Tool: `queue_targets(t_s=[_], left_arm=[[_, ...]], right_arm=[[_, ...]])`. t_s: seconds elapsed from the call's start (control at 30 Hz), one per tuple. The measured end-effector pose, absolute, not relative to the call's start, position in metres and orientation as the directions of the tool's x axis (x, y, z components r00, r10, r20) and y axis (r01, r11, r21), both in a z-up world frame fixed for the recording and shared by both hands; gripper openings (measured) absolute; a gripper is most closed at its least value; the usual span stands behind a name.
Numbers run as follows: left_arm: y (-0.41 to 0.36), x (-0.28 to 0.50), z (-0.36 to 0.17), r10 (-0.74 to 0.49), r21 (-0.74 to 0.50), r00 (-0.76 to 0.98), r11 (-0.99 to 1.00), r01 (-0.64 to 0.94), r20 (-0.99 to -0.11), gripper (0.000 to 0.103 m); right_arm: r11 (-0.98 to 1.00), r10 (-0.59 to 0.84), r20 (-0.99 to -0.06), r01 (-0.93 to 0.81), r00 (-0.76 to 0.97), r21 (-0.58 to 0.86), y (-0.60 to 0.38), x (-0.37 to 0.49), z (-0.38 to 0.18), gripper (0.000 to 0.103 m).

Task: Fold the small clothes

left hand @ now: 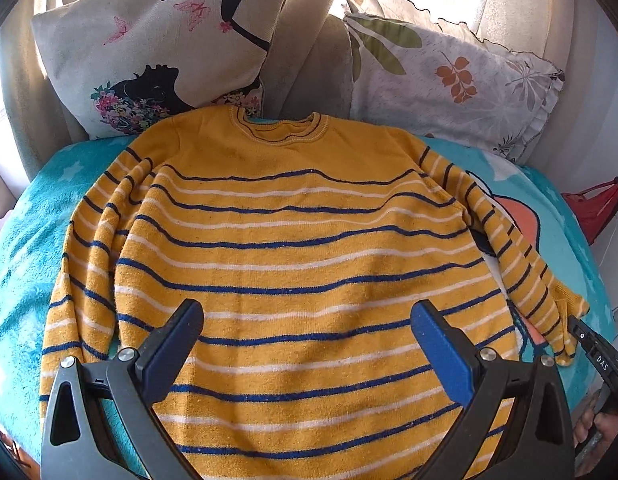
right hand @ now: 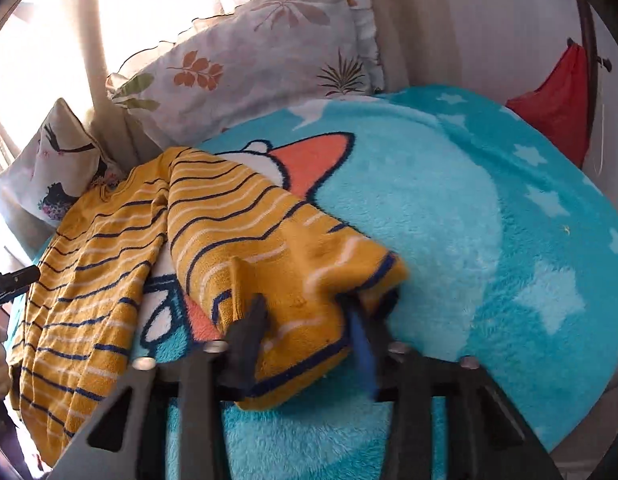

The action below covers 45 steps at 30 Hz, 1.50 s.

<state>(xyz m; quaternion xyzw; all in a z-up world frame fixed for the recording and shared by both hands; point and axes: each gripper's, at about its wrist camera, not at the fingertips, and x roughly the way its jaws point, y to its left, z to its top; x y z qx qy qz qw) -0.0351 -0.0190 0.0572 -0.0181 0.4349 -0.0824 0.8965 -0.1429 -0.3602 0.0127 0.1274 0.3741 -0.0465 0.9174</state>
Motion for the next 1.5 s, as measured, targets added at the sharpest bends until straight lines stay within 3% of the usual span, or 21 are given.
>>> queue_targets(t_s=[0.1, 0.23, 0.27, 0.3, 0.37, 0.47, 0.6, 0.8, 0.97, 1.03, 1.07, 1.1, 1.2, 1.4, 1.47, 1.5], left_arm=[[-0.015, -0.036, 0.059, -0.156, -0.101, 0.617, 0.987, 0.124, -0.772, 0.103], [-0.01, -0.036, 0.057, -0.14, -0.096, 0.623, 0.99, 0.104, -0.77, 0.103], [-0.009, -0.034, 0.055, -0.135, -0.094, 0.62, 0.991, 0.098, -0.773, 0.103], [-0.008, -0.033, 0.052, -0.13, -0.093, 0.616, 0.991, 0.092, -0.777, 0.103], [-0.006, -0.031, 0.046, -0.121, -0.089, 0.607, 0.993, 0.083, -0.785, 0.103], [-0.003, -0.03, 0.038, -0.113, -0.087, 0.597, 0.994, 0.071, -0.794, 0.103], [0.001, -0.032, 0.031, -0.095, -0.078, 0.596, 0.995, 0.055, -0.797, 0.103], [0.002, -0.037, 0.031, -0.094, -0.079, 0.605, 0.996, 0.052, -0.791, 0.103], [-0.003, -0.038, 0.033, -0.097, -0.076, 0.604, 0.995, 0.061, -0.791, 0.103], [-0.005, -0.037, 0.034, -0.096, -0.072, 0.606, 0.995, 0.064, -0.79, 0.103], [-0.004, -0.036, 0.034, -0.095, -0.071, 0.608, 0.995, 0.064, -0.789, 0.103], [-0.003, -0.036, 0.034, -0.093, -0.071, 0.609, 0.996, 0.061, -0.788, 0.103], [0.001, -0.03, 0.034, -0.098, -0.087, 0.607, 0.995, 0.048, -0.789, 0.103], [0.01, -0.022, 0.03, -0.095, -0.101, 0.6, 0.995, 0.024, -0.794, 0.103], [0.013, -0.021, 0.029, -0.101, -0.111, 0.593, 0.994, 0.02, -0.799, 0.103], [0.014, -0.021, 0.028, -0.102, -0.114, 0.591, 0.993, 0.017, -0.8, 0.103]], right_arm=[[0.951, -0.084, -0.686, 0.264, 0.723, 0.162, -0.38, -0.14, 0.025, 0.012], [0.825, -0.385, -0.667, 0.562, 0.638, 0.062, -0.424, -0.152, 0.035, 0.012], [0.779, -0.449, -0.658, 0.626, 0.605, 0.044, -0.433, -0.158, 0.037, 0.016], [0.747, -0.475, -0.653, 0.663, 0.59, 0.055, -0.44, -0.164, 0.039, 0.031], [0.743, -0.441, -0.64, 0.656, 0.629, 0.133, -0.445, -0.175, 0.043, 0.049], [0.81, -0.348, -0.611, 0.556, 0.711, 0.185, -0.428, -0.174, 0.047, 0.05], [0.905, -0.114, -0.628, 0.342, 0.77, 0.255, -0.397, -0.136, 0.047, 0.051], [0.956, 0.091, -0.685, 0.13, 0.723, 0.264, -0.359, -0.031, 0.048, 0.064], [0.97, 0.176, -0.783, 0.032, 0.597, 0.242, -0.33, 0.057, 0.017, 0.064], [0.987, 0.129, -0.814, 0.007, 0.567, 0.161, -0.315, 0.076, 0.005, 0.063], [0.994, 0.102, -0.809, -0.02, 0.579, 0.111, -0.306, 0.078, 0.005, 0.041], [0.994, 0.113, -0.81, -0.057, 0.575, 0.098, -0.299, 0.082, 0.005, 0.007], [0.991, 0.134, -0.804, -0.085, 0.579, 0.104, -0.292, 0.082, 0.01, 0.007], [0.978, -0.203, -0.764, 0.156, 0.612, -0.135, -0.323, 0.104, 0.019, 0.008], [0.967, -0.24, -0.772, 0.212, 0.589, -0.139, -0.338, 0.114, 0.019, 0.009], [0.963, -0.247, -0.773, 0.234, 0.584, -0.132, -0.341, 0.113, 0.02, 0.015]])
